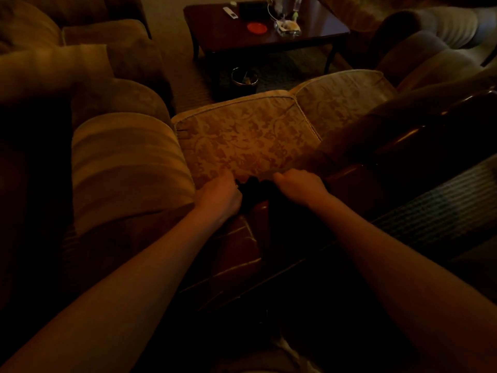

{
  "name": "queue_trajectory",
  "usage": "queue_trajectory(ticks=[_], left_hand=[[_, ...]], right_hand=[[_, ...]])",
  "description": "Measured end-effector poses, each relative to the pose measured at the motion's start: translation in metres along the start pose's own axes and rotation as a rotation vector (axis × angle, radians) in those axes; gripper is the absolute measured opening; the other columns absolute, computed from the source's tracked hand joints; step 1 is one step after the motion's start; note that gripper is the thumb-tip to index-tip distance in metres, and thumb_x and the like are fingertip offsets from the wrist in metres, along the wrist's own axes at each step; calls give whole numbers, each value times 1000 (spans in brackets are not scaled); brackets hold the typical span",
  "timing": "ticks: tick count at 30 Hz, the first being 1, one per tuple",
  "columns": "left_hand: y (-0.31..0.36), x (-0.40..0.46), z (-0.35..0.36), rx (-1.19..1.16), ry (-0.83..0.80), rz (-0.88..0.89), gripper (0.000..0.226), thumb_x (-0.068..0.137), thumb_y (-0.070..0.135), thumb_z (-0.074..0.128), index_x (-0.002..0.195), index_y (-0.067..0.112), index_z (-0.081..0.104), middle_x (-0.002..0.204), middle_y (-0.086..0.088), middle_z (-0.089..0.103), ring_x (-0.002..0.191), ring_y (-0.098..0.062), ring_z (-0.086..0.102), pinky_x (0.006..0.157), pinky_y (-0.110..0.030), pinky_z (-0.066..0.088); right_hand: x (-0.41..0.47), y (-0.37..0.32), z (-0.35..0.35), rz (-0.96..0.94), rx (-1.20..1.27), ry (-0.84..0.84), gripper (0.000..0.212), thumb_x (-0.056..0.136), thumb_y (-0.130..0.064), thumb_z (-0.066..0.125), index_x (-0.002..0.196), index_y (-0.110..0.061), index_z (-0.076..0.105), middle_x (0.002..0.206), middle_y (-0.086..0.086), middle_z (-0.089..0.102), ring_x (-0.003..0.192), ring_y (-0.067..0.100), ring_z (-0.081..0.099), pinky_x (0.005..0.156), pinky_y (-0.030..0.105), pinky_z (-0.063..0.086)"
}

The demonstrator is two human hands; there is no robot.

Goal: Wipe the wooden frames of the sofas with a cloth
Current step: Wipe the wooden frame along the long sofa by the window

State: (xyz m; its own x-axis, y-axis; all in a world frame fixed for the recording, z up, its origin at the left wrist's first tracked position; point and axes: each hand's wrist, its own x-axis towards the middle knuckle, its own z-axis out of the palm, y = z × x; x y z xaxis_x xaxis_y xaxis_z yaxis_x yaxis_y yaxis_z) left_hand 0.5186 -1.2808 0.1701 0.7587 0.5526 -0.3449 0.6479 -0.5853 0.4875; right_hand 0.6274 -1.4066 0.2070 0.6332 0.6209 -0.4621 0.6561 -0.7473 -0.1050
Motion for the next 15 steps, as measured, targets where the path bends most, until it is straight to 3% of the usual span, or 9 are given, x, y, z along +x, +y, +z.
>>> queue_trajectory(ticks=[2, 4, 6, 8, 10, 12, 13, 15], left_hand=[[0, 1, 1, 3, -19, -18, 28, 94, 18, 43, 120, 11, 46, 117, -15, 57, 105, -36, 54, 88, -45, 45], [-1, 5, -1, -27, -57, -55, 31, 94, 17, 44, 124, 10, 45, 121, -16, 55, 109, -36, 53, 91, -45, 44], [-3, 9, -3, -87, -94, -82, 31, 94, 14, 44, 123, 5, 49, 124, -20, 53, 113, -36, 51, 93, -44, 43], [-6, 10, -3, -153, -93, -93, 28, 95, 12, 43, 117, -1, 54, 122, -22, 54, 112, -36, 50, 92, -41, 42], [-10, 12, -2, -213, -93, -104, 26, 94, 10, 43, 113, -1, 56, 119, -21, 55, 110, -36, 52, 91, -41, 42], [-13, 15, 1, -288, -104, -110, 25, 93, 9, 42, 111, 2, 58, 117, -19, 58, 106, -36, 54, 90, -43, 44], [-14, 17, 2, -314, -103, -114, 25, 91, 9, 42, 109, 2, 59, 114, -20, 58, 103, -36, 55, 89, -43, 45], [-17, 20, 4, -321, -102, -123, 24, 89, 8, 41, 103, 1, 60, 110, -19, 59, 99, -35, 55, 87, -42, 45]], right_hand=[[-10, -13, 7, -90, -115, 91, 33, 100, -27, 30, 118, -10, 51, 117, 16, 57, 107, 36, 56, 76, 40, 38], [-26, -36, 24, -312, -215, 370, 29, 95, -22, 33, 97, -9, 58, 87, 10, 64, 76, 32, 65, 58, 35, 35], [-41, -52, 39, -462, -178, 478, 23, 89, -17, 38, 82, -10, 59, 69, 7, 62, 57, 29, 61, 55, 33, 30], [-41, -51, 38, -527, -151, 467, 21, 90, -16, 38, 86, -8, 58, 72, 8, 62, 60, 30, 60, 56, 34, 29], [-33, -36, 25, -492, -161, 374, 26, 96, -19, 33, 102, -7, 55, 88, 11, 63, 76, 32, 63, 58, 36, 36], [-17, -11, 10, -290, -121, 192, 30, 100, -26, 30, 117, -9, 50, 114, 15, 58, 103, 35, 58, 76, 42, 44], [-11, 2, 5, -181, -28, 123, 34, 100, -29, 29, 117, -10, 52, 121, 15, 56, 109, 35, 54, 84, 43, 43], [-8, 10, -1, -75, 63, 86, 40, 100, -33, 26, 111, -11, 58, 122, 14, 57, 110, 32, 53, 86, 39, 40]])
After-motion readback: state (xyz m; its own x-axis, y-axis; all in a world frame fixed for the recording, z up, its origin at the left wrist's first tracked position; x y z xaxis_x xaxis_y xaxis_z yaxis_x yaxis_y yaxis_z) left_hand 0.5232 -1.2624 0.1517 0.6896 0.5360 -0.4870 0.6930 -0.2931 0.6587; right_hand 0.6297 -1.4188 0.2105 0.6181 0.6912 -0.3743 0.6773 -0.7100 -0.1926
